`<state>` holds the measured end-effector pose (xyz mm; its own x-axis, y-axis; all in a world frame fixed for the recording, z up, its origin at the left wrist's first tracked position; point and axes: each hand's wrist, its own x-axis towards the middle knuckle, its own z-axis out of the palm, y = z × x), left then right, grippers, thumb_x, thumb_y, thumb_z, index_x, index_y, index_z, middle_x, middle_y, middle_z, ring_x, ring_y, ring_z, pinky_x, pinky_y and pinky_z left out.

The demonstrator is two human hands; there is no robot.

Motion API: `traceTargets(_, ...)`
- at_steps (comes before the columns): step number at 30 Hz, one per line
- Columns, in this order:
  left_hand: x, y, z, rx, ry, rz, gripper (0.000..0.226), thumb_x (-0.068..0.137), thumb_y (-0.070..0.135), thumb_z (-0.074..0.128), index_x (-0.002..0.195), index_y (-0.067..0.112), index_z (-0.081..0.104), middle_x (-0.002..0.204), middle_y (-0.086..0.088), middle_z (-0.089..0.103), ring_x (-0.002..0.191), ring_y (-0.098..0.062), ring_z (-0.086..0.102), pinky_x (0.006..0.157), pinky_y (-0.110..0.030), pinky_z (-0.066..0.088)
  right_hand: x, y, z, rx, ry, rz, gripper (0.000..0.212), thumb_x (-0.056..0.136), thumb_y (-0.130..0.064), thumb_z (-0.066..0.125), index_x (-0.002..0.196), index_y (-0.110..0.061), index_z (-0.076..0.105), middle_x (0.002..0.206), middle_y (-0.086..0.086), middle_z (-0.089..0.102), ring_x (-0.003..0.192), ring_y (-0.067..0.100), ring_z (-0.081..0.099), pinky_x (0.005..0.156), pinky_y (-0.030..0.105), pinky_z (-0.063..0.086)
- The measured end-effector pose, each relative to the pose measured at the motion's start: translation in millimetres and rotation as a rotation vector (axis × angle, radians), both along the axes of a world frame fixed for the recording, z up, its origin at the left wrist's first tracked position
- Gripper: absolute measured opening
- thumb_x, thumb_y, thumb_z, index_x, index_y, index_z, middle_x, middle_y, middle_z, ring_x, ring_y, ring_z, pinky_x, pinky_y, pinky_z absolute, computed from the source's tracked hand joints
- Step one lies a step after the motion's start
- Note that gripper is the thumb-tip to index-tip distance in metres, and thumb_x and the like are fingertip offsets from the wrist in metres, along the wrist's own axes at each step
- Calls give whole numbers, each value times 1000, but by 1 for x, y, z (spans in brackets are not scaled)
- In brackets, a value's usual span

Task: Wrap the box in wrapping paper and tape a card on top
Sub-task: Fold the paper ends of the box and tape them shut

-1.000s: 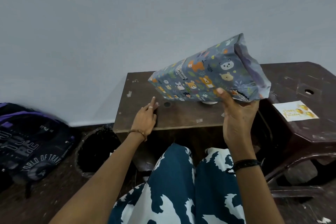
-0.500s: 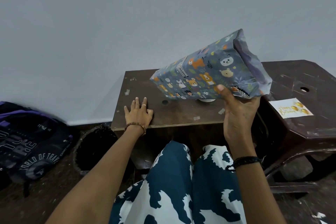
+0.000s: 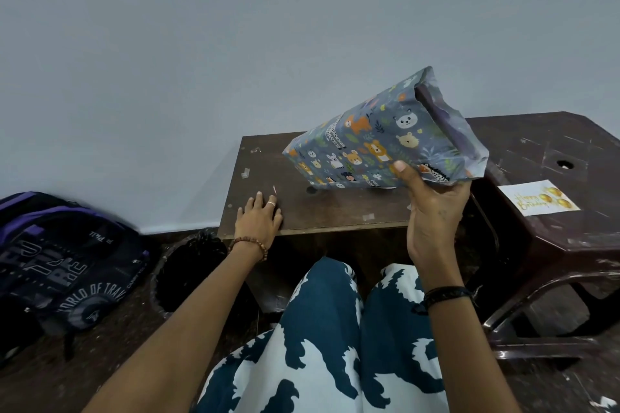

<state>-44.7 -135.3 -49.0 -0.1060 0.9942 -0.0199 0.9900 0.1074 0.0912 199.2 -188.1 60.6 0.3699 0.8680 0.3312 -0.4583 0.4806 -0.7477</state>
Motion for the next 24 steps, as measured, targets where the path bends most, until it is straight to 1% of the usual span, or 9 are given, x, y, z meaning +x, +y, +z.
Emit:
traceTargets(4,1,-6,3,29,-156,7,36,99,29,35,128,11,44,135,-16,44,126,-31,41,99,-42,39,-4,-2,1,-21,-2,-8,61,74,13,67,123,-14,43,101,-12,69,103,12,64,98,43,48)
traceTargets(6,11,-12,17,101,-423,56,25,97,32,41,91,11,53,97,-11,58,96,-28,56,77,-35,42,-8,0,0,-49,23,-26,60,75,14,66,121,-18,44,100,-13,69,101,9,64,92,32,51)
traceTargets(8,30,-21,33,133,-779,103,34,96,39,43,74,14,51,77,-4,56,79,-20,55,73,-30,38,-15,0,-2,-92,89,-57,61,76,12,67,121,-22,44,105,-11,67,104,9,64,93,33,50)
traceTargets(10,56,-25,48,22,-1258,179,35,93,48,42,97,17,59,96,-5,62,97,-19,58,89,-33,43,-24,3,-8,-163,198,-95,59,75,6,71,119,-24,45,109,-10,65,105,9,63,101,42,45)
traceTargets(11,69,-26,54,-97,-1490,211,38,92,50,41,112,20,54,108,-7,62,108,-22,57,94,-35,44,-28,3,-11,-199,247,-107,58,75,4,73,119,-22,46,111,-9,65,106,9,63,104,45,42)
traceTargets(13,93,-24,63,-234,-1820,204,41,91,50,42,125,27,36,121,-14,56,114,-27,54,91,-37,50,-37,4,-17,-234,314,-122,60,75,0,75,125,-17,47,121,0,64,112,15,61,105,49,39)
traceTargets(15,113,-17,70,-190,-2054,181,48,91,40,51,133,25,32,119,-15,56,109,-30,58,82,-40,56,-45,1,-20,-237,348,-114,57,76,0,74,126,-17,52,126,5,62,116,20,59,104,51,41)
traceTargets(19,131,6,73,33,-2222,158,58,89,16,60,138,29,31,126,-13,58,110,-33,59,76,-48,56,-51,-8,-20,-267,348,-12,42,81,3,67,117,-18,61,115,1,68,108,20,64,99,51,46)
traceTargets(24,118,31,79,165,-2198,259,57,87,9,60,135,28,35,109,-6,64,85,-22,65,58,-40,59,-31,-12,-31,-346,128,152,79,77,-5,70,140,-25,25,128,-7,55,117,17,57,95,43,49)
